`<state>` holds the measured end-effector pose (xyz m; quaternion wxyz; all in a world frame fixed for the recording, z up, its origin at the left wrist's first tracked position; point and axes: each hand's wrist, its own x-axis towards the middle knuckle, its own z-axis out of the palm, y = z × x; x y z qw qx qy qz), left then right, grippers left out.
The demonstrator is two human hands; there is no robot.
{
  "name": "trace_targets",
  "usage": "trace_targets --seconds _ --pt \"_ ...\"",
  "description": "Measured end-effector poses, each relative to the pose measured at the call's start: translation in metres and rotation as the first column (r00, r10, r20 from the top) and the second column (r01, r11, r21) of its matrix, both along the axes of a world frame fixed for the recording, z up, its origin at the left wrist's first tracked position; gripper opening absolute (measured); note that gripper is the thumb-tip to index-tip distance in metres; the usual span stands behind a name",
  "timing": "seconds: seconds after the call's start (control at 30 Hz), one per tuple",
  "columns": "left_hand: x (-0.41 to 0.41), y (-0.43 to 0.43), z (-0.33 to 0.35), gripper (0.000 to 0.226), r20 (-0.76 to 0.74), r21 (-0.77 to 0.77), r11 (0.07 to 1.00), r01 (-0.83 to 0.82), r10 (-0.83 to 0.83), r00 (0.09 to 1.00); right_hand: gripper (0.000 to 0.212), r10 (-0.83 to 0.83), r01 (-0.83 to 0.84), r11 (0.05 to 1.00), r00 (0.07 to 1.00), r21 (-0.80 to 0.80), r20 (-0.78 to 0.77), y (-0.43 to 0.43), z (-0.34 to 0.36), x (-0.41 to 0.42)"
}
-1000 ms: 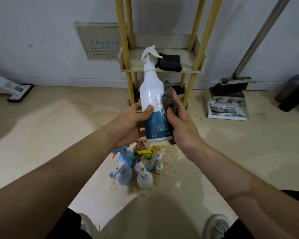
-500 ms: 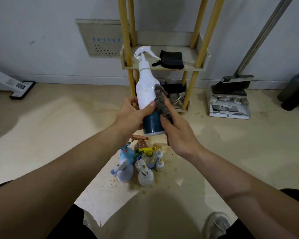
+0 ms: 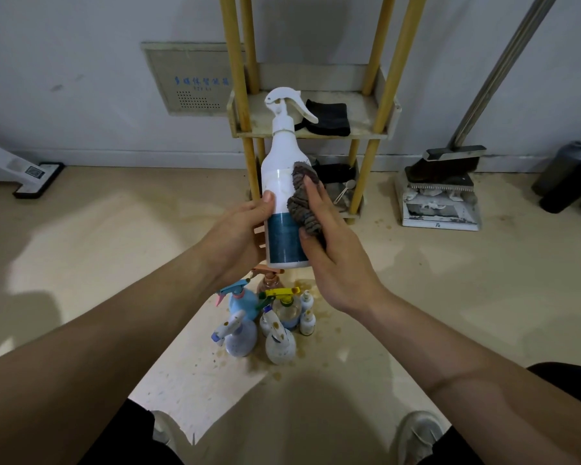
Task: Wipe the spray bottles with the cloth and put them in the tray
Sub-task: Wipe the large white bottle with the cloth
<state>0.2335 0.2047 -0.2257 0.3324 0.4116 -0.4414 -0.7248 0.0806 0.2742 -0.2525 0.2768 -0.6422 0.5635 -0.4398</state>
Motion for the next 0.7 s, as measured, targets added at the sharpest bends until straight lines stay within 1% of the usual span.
trace_targets --seconds 0.13,0.2,0.3,0.4,0.5,0.57,0.63,0.7 --pt "0.001 0.004 0.001 0.060 -0.031 -0.004 0.999 0.049 -0.049 0.998 0.062 0.020 -0.019 0.999 0.999 -0.037 0.034 0.001 0.009 0.001" --pt "0.000 0.004 0.000 0.061 -0.043 -0.012 0.998 0.064 -0.064 0.997 0.059 0.027 -0.025 0.999 0.998 -0.048 0.055 0.000 0.012 0.002" --pt "-0.002 0.002 -0.002 0.067 -0.053 -0.013 0.998 0.056 -0.057 0.997 0.049 0.017 -0.019 0.996 0.999 -0.091 -0.027 -0.004 0.014 0.003" --pt "-0.003 0.000 -0.003 0.069 -0.060 -0.010 0.999 0.031 -0.031 0.998 0.052 -0.010 0.000 0.996 0.993 -0.084 -0.117 -0.009 0.018 0.000" --pt "-0.002 -0.003 -0.007 0.067 -0.022 -0.025 0.999 0.032 -0.033 0.999 0.056 -0.018 0.007 0.998 0.987 -0.066 -0.157 -0.014 0.023 -0.005" --pt "-0.001 -0.005 -0.008 0.068 0.014 -0.043 0.997 0.060 -0.059 0.998 0.055 -0.018 0.006 0.998 0.984 -0.066 -0.177 -0.016 0.024 -0.009" --pt "-0.001 -0.005 -0.009 0.068 0.039 -0.063 0.995 0.080 -0.077 0.996 0.052 -0.042 0.032 0.997 0.986 -0.068 -0.160 -0.019 0.025 -0.013" --pt "-0.003 -0.005 -0.010 0.069 0.062 -0.076 0.993 0.088 -0.084 0.995 0.050 -0.079 0.069 0.994 0.991 -0.090 -0.107 -0.022 0.027 -0.017"
